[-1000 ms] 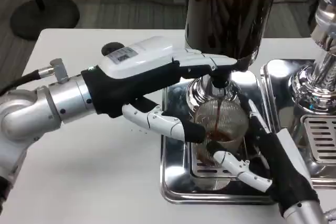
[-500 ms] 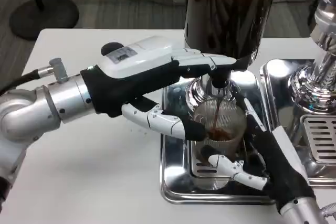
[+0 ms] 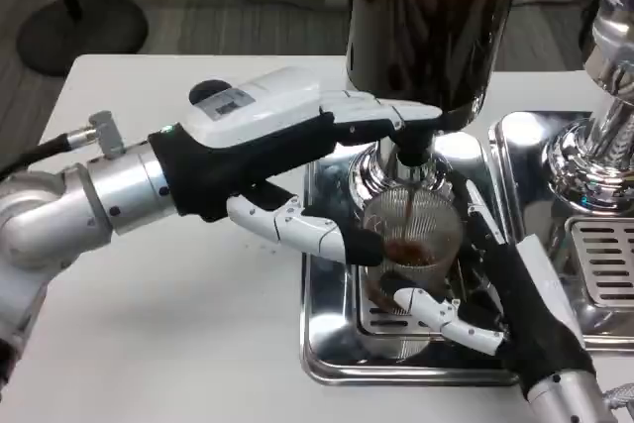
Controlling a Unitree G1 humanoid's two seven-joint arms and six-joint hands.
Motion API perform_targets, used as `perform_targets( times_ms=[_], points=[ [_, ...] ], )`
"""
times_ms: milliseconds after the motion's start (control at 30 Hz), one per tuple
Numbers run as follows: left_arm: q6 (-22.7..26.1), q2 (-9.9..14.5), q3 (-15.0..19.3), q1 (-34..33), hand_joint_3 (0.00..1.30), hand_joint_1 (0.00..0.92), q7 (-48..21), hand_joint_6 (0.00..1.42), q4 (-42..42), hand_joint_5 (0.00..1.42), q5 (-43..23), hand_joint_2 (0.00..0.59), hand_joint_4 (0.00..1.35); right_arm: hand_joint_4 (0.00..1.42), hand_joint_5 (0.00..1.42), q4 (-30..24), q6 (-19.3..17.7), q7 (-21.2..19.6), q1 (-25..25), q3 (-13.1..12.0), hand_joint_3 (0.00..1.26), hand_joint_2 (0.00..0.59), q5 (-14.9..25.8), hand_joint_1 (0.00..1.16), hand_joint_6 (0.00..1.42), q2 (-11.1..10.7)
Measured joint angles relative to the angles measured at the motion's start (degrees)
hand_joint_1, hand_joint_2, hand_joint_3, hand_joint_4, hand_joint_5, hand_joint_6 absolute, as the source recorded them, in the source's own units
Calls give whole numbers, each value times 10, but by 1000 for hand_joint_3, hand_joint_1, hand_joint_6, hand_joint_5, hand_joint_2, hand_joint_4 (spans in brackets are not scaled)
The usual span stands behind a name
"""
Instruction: Grasp the cup under the faucet to collect the drink, then remove the cup.
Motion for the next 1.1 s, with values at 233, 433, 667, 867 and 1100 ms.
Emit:
perform_targets(
  times_ms=[233,433,667,867,1100],
  points=[
    [10,0,20,17,160,0,20,215,-3,208,5,99,93,0,16,0,0,-2,2,0,0,148,0,618,251,2],
    [33,9,47,30,171,0,24,233,0,215,3,104,108,0,18,0,1,-2,2,1,0,149,0,611,256,2],
    [55,15,71,32,188,0,25,254,4,231,-2,105,138,0,18,0,1,-2,2,2,0,152,1,586,260,4],
    [64,17,71,39,200,0,25,257,21,241,-2,114,143,0,18,2,1,0,1,3,0,151,7,562,264,7],
    [63,13,65,51,201,0,25,232,49,219,-1,131,144,0,18,2,1,0,0,4,0,151,4,558,266,8]
  ],
)
